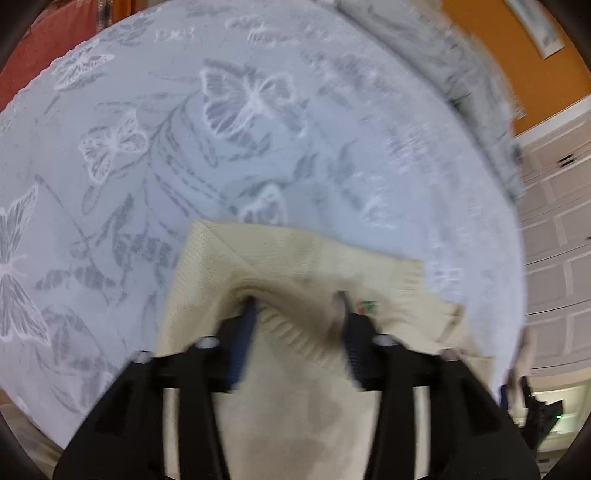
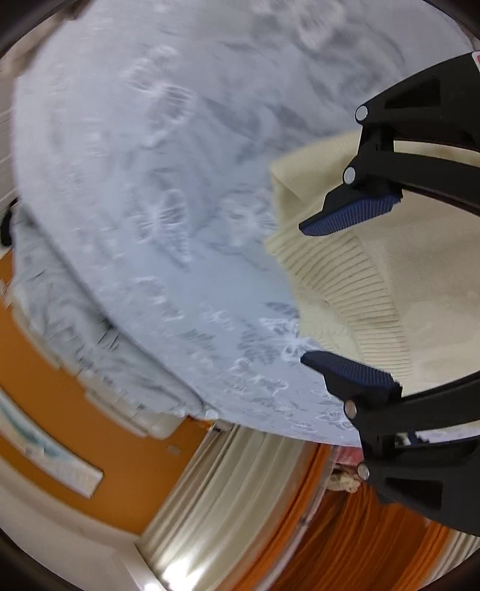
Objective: Fold small clothes
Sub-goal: 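Open both tools to release the folded hem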
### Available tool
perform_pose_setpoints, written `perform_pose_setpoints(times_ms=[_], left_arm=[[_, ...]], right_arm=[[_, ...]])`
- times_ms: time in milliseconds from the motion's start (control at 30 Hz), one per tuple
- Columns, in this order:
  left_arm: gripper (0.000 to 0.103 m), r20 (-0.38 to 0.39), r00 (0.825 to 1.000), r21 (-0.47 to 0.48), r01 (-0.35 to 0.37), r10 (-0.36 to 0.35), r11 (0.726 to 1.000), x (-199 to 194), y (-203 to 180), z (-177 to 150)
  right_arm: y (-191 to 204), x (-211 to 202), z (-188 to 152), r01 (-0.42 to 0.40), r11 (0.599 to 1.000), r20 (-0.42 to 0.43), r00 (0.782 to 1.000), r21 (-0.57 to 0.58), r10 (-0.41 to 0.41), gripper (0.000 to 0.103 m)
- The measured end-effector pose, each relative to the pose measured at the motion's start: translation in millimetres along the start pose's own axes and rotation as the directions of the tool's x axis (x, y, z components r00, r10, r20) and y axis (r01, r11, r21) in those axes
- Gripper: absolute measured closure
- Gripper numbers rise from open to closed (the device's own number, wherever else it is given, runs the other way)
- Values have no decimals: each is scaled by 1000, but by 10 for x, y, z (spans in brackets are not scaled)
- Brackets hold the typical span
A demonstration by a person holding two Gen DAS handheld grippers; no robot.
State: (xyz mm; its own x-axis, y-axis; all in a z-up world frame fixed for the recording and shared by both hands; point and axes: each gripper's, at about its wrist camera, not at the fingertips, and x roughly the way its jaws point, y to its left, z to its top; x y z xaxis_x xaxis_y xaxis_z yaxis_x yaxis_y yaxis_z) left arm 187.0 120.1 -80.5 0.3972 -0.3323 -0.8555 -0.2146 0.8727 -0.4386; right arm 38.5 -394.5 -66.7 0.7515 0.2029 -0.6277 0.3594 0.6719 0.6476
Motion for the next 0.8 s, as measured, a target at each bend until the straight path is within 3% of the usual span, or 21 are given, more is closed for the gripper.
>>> perform_pose_setpoints(times_ms=[67,133,167,267,333,367,400,433,467,533,667,700,767,800], left_arm=[[11,149,987,34,-68,62,997,-301,-1,-72],[10,242,968,101,-95,68,990,-452,-47,-113],[10,233,970,132,-108,75,985,-420,-88,-103],[11,103,986,213,-153,134,965,-45,-202,-38],[30,79,981,247,-190,176,950,154,-252,-47],[60,61,982,265,-188,178,946,223,-276,-48],[77,44,978,273,-208,204,939,291,-297,-44],[88,55,970,269,-244,237,932,310,-304,-29],[93,66,970,262,-243,234,934,279,-299,-14],[94,96,973,235,-227,210,945,148,-285,75],[95,114,968,217,-243,223,945,126,-261,264],[103,115,963,217,-265,245,939,168,-254,290],[103,122,929,196,-368,350,909,332,-151,378],[103,74,920,147,-391,384,909,448,-8,428]], right_arm=[[-6,-46,-24,46,997,-13,999,-59,-47,34],[-32,52,-65,119,984,-47,991,-130,-126,34],[-63,104,-84,151,977,-57,985,-152,-161,34],[-100,313,-130,182,968,-92,976,-172,-200,34],[-81,453,-173,207,961,-111,967,-186,-229,35],[-57,510,-185,226,954,-111,962,-199,-251,47],[-6,552,-194,254,941,-105,953,-225,-282,63],[48,586,-192,268,930,-112,946,-250,-303,92],[85,607,-179,261,931,-124,946,-254,-299,93],[203,433,-76,191,953,-68,975,-235,-212,93],[225,187,156,156,970,23,988,-185,-155,94],[124,250,202,181,969,15,983,-167,-181,94],[-97,478,201,254,956,-43,964,-144,-262,93],[-292,692,149,293,947,-134,942,-130,-309,93]])
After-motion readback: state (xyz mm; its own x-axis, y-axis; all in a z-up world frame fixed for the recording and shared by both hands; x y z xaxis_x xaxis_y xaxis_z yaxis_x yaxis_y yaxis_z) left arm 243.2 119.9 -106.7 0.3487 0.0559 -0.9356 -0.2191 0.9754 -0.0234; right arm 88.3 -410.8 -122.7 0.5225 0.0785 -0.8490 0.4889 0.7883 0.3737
